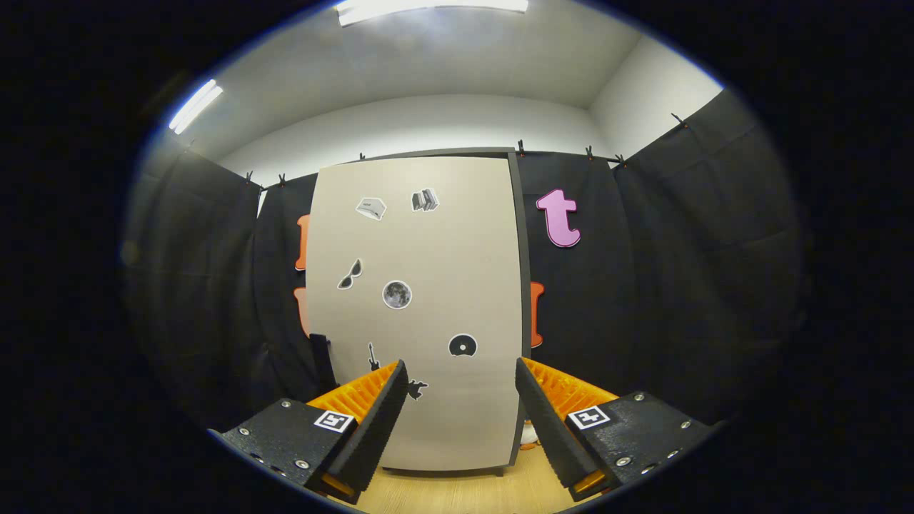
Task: Open the shoe cabinet door, grab the shoes and put them into the shoe cabinet, then close the shoe cabinet door.
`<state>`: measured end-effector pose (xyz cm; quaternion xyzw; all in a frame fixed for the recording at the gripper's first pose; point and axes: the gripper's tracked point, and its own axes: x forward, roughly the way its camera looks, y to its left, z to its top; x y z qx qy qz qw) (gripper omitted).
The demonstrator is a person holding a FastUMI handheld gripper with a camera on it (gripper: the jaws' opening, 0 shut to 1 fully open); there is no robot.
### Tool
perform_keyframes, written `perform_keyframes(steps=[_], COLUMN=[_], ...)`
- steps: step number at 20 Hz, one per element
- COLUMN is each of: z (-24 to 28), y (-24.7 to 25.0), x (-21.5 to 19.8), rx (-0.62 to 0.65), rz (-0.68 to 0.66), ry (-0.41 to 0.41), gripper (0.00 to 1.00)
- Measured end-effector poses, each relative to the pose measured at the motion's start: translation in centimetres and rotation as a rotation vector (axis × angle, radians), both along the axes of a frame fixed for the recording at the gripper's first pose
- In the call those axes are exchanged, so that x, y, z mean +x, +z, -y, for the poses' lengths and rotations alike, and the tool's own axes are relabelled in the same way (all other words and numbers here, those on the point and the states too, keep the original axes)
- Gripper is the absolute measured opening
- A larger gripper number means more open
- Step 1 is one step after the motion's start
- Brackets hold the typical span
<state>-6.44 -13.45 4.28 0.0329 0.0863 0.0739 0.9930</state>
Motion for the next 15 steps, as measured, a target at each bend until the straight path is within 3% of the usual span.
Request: perform_keyframes(steps=[8, 15], z=[0.3, -0.9], y=[2.2, 3.2], x=[-1.6, -1.6], rx=[-0.091, -0.084], rz=[0.072, 0.1], ry=[0.027, 0.046], gripper=[0.93, 0.94])
